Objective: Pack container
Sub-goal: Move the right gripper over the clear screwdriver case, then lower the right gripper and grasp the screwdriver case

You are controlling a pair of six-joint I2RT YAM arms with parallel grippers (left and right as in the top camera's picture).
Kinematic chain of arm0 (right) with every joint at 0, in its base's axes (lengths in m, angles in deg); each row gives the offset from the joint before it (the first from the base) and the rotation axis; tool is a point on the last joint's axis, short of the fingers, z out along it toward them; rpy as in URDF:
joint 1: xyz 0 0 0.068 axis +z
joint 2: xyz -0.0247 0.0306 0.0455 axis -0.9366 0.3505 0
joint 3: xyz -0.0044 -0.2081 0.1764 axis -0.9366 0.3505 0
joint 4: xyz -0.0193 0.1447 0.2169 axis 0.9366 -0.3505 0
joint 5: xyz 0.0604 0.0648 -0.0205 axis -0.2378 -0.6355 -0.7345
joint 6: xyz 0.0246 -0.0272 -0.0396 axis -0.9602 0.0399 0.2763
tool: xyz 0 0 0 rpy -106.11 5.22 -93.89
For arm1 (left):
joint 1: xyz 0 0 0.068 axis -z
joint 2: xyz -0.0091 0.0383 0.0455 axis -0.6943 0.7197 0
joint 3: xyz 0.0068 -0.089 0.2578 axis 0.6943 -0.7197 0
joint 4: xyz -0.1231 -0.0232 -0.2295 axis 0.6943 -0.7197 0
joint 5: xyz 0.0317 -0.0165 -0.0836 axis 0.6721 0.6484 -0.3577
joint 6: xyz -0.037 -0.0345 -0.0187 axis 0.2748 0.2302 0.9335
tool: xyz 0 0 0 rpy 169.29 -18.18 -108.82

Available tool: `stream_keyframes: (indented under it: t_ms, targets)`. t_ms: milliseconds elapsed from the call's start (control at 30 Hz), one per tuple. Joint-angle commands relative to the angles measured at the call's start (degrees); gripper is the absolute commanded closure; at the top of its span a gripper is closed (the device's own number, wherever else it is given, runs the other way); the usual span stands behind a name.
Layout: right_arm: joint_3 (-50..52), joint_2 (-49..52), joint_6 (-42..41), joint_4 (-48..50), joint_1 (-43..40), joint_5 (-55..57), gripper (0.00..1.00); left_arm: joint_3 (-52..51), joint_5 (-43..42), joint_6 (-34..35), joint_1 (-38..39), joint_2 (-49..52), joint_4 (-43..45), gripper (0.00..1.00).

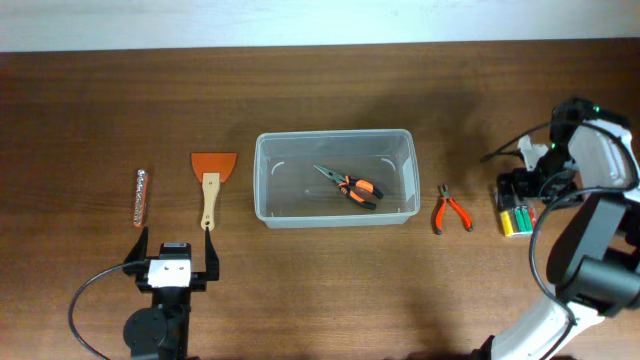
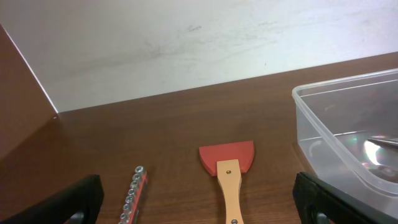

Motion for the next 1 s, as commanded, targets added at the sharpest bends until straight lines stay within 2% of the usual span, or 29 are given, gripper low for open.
stream_keyframes:
  t_ms: [0,167,967]
  targets:
    - [5.25,-5.84,-0.98,3.32,-0.20,0.63,0.01,-0.42,0.39,0.50,-0.31,-0.39,0.00,0.01]
    - [11.74,-6.16,0.50,10.03,-0.61,-0.90,0.01,-0.42,0.39,0.50,-0.31,-0.39,0.00,0.01]
    - [11.82,-4.76,5.05,17.49,-3.13,-0.63,0.01,-0.42,0.39,0.50,-0.31,-0.39,0.00,0.01]
